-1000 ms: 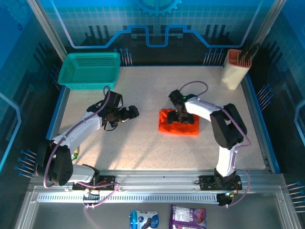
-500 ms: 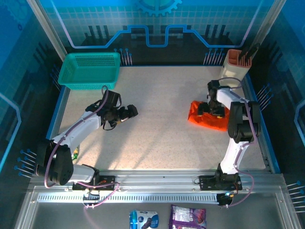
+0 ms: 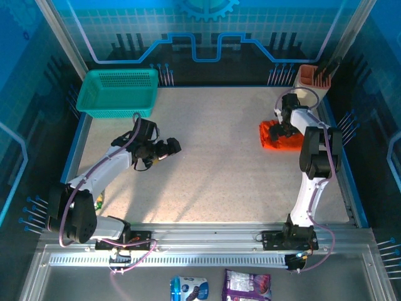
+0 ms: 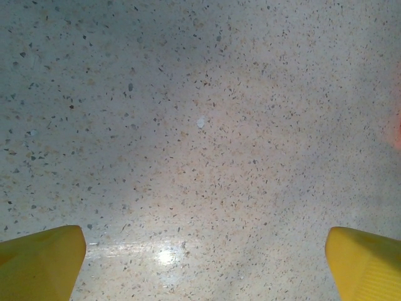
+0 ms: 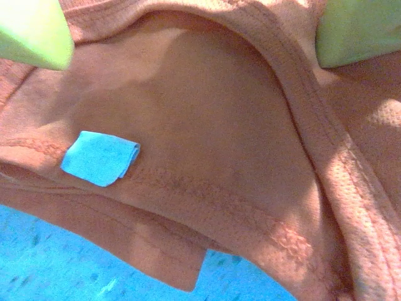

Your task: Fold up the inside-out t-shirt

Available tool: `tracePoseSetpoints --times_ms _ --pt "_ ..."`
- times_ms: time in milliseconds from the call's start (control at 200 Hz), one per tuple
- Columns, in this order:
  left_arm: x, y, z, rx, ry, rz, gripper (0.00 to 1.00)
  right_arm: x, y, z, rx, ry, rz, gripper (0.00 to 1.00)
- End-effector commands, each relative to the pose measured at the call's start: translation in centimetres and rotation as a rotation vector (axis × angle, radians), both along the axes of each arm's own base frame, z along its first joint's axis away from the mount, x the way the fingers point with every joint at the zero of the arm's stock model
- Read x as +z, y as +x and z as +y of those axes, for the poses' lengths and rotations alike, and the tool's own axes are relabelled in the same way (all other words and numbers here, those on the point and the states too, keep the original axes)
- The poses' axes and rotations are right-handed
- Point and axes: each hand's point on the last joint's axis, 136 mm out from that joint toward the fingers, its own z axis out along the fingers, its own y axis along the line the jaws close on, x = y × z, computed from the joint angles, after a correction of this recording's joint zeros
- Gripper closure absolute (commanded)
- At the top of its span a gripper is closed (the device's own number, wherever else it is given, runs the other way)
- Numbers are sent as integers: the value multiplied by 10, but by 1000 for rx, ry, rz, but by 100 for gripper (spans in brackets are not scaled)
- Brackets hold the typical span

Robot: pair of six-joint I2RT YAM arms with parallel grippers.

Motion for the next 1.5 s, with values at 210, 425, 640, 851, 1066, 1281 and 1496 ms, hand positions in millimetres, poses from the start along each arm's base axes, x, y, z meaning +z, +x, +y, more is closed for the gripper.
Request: tracePoseSetpoints --times_ms 210,425,640,851,1066,1281,1496 --pt "2 2 1 -7 -28 0 1 -5 -11 -49 -30 -156 69 0" --pt "-6 8 17 3 69 -10 1 51 -7 -22 -39 -129 -88 0" --pt "-20 25 52 59 218 -55 1 79 -16 44 -12 51 -238 0" --pt "-22 36 98 162 442 -158 1 75 -33 84 -55 258 -436 0" --pt "-3 49 141 254 692 -325 1 73 -41 91 11 275 -727 0" --pt "9 73 133 145 781 -656 1 62 -46 98 65 289 -826 0" --pt "-8 79 126 111 782 -823 1 61 -62 98 87 298 -952 0"
